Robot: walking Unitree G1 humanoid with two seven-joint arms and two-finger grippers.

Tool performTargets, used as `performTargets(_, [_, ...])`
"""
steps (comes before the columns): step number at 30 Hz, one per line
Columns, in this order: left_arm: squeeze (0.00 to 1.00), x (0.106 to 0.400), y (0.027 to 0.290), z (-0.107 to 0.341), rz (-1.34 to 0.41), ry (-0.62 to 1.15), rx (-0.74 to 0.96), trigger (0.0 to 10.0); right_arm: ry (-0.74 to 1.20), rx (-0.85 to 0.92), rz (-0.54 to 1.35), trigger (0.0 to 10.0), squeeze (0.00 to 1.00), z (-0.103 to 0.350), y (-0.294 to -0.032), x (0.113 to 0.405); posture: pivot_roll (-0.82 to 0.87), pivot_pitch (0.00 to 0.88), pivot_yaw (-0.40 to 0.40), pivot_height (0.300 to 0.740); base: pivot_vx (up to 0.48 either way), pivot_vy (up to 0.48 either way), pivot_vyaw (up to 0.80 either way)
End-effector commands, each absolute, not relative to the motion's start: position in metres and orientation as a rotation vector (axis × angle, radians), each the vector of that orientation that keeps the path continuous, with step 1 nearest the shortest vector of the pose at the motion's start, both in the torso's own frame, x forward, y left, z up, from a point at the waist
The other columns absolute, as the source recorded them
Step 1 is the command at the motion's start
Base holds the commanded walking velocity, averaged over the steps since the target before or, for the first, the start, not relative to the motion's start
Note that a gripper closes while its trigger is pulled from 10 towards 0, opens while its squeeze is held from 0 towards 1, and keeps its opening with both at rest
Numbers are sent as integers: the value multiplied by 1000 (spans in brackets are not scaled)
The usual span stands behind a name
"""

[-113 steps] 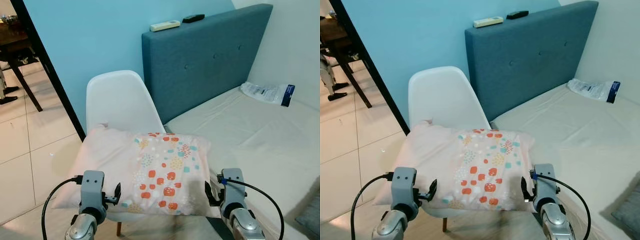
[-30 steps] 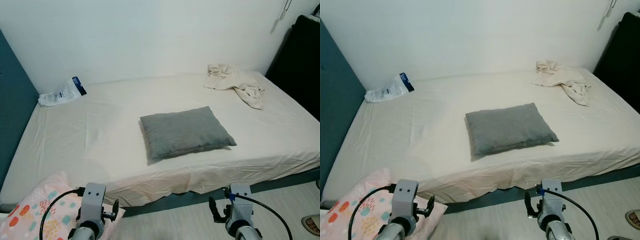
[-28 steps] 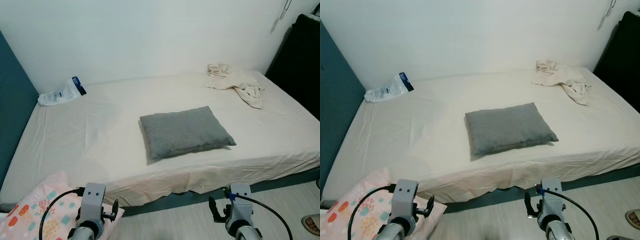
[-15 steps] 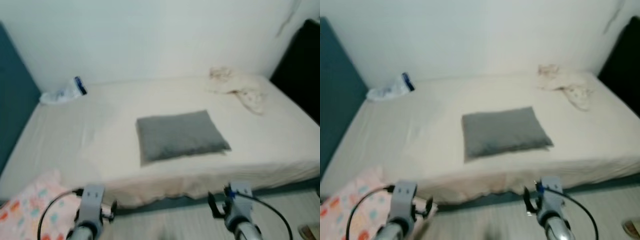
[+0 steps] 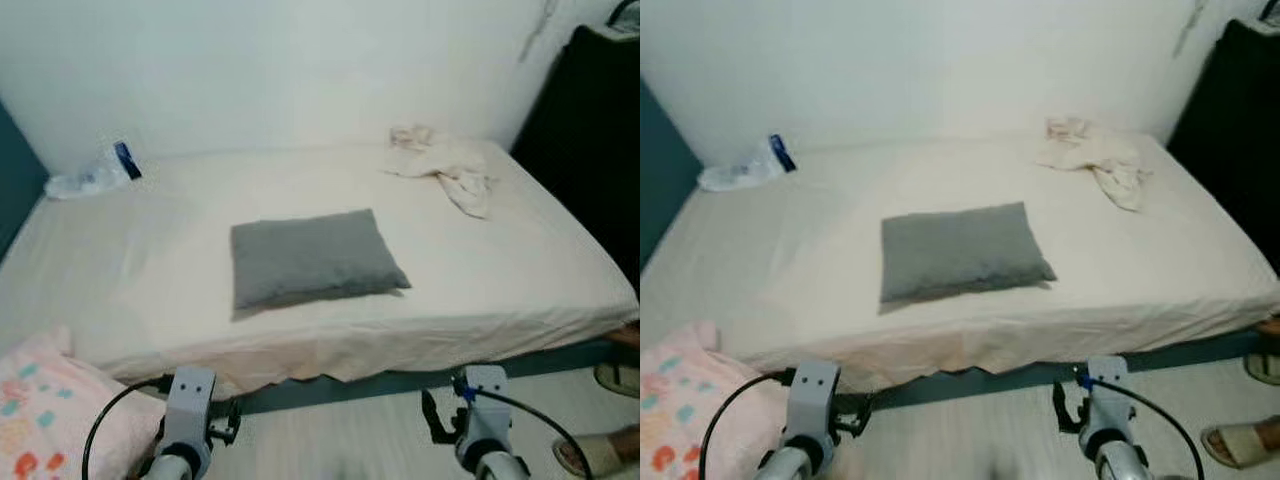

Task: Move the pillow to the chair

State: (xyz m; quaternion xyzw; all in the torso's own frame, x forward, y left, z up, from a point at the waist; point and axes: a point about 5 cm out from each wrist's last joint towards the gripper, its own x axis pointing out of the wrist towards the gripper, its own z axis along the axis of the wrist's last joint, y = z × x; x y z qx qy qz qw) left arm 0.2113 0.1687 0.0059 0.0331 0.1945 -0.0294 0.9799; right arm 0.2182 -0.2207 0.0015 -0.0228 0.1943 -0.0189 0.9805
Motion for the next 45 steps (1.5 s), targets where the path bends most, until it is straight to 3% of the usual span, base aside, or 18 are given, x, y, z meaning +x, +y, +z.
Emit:
performTargets(1, [0, 207, 174, 1, -45, 424, 76, 10000, 409, -38, -35, 10000, 0, -1, -219, 215, -61, 119, 26, 740, 0, 0, 0])
performTargets(9, [0, 207, 174, 1, -55, 428, 83, 10000, 413, -36, -31, 10000, 0, -1, -218, 215, -60, 115, 26, 740, 0, 0, 0])
performTargets(16, [0, 208, 173, 1, -70, 432, 104, 10000, 413, -33, -31, 10000, 0, -1, -217, 215, -63, 117, 32, 740, 0, -459, 0])
performTargets(45, [0, 212, 176, 0, -76, 448, 74, 10000, 443, -16, -105, 10000, 0, -4, -217, 219, -73, 115, 54, 740, 0, 0, 0])
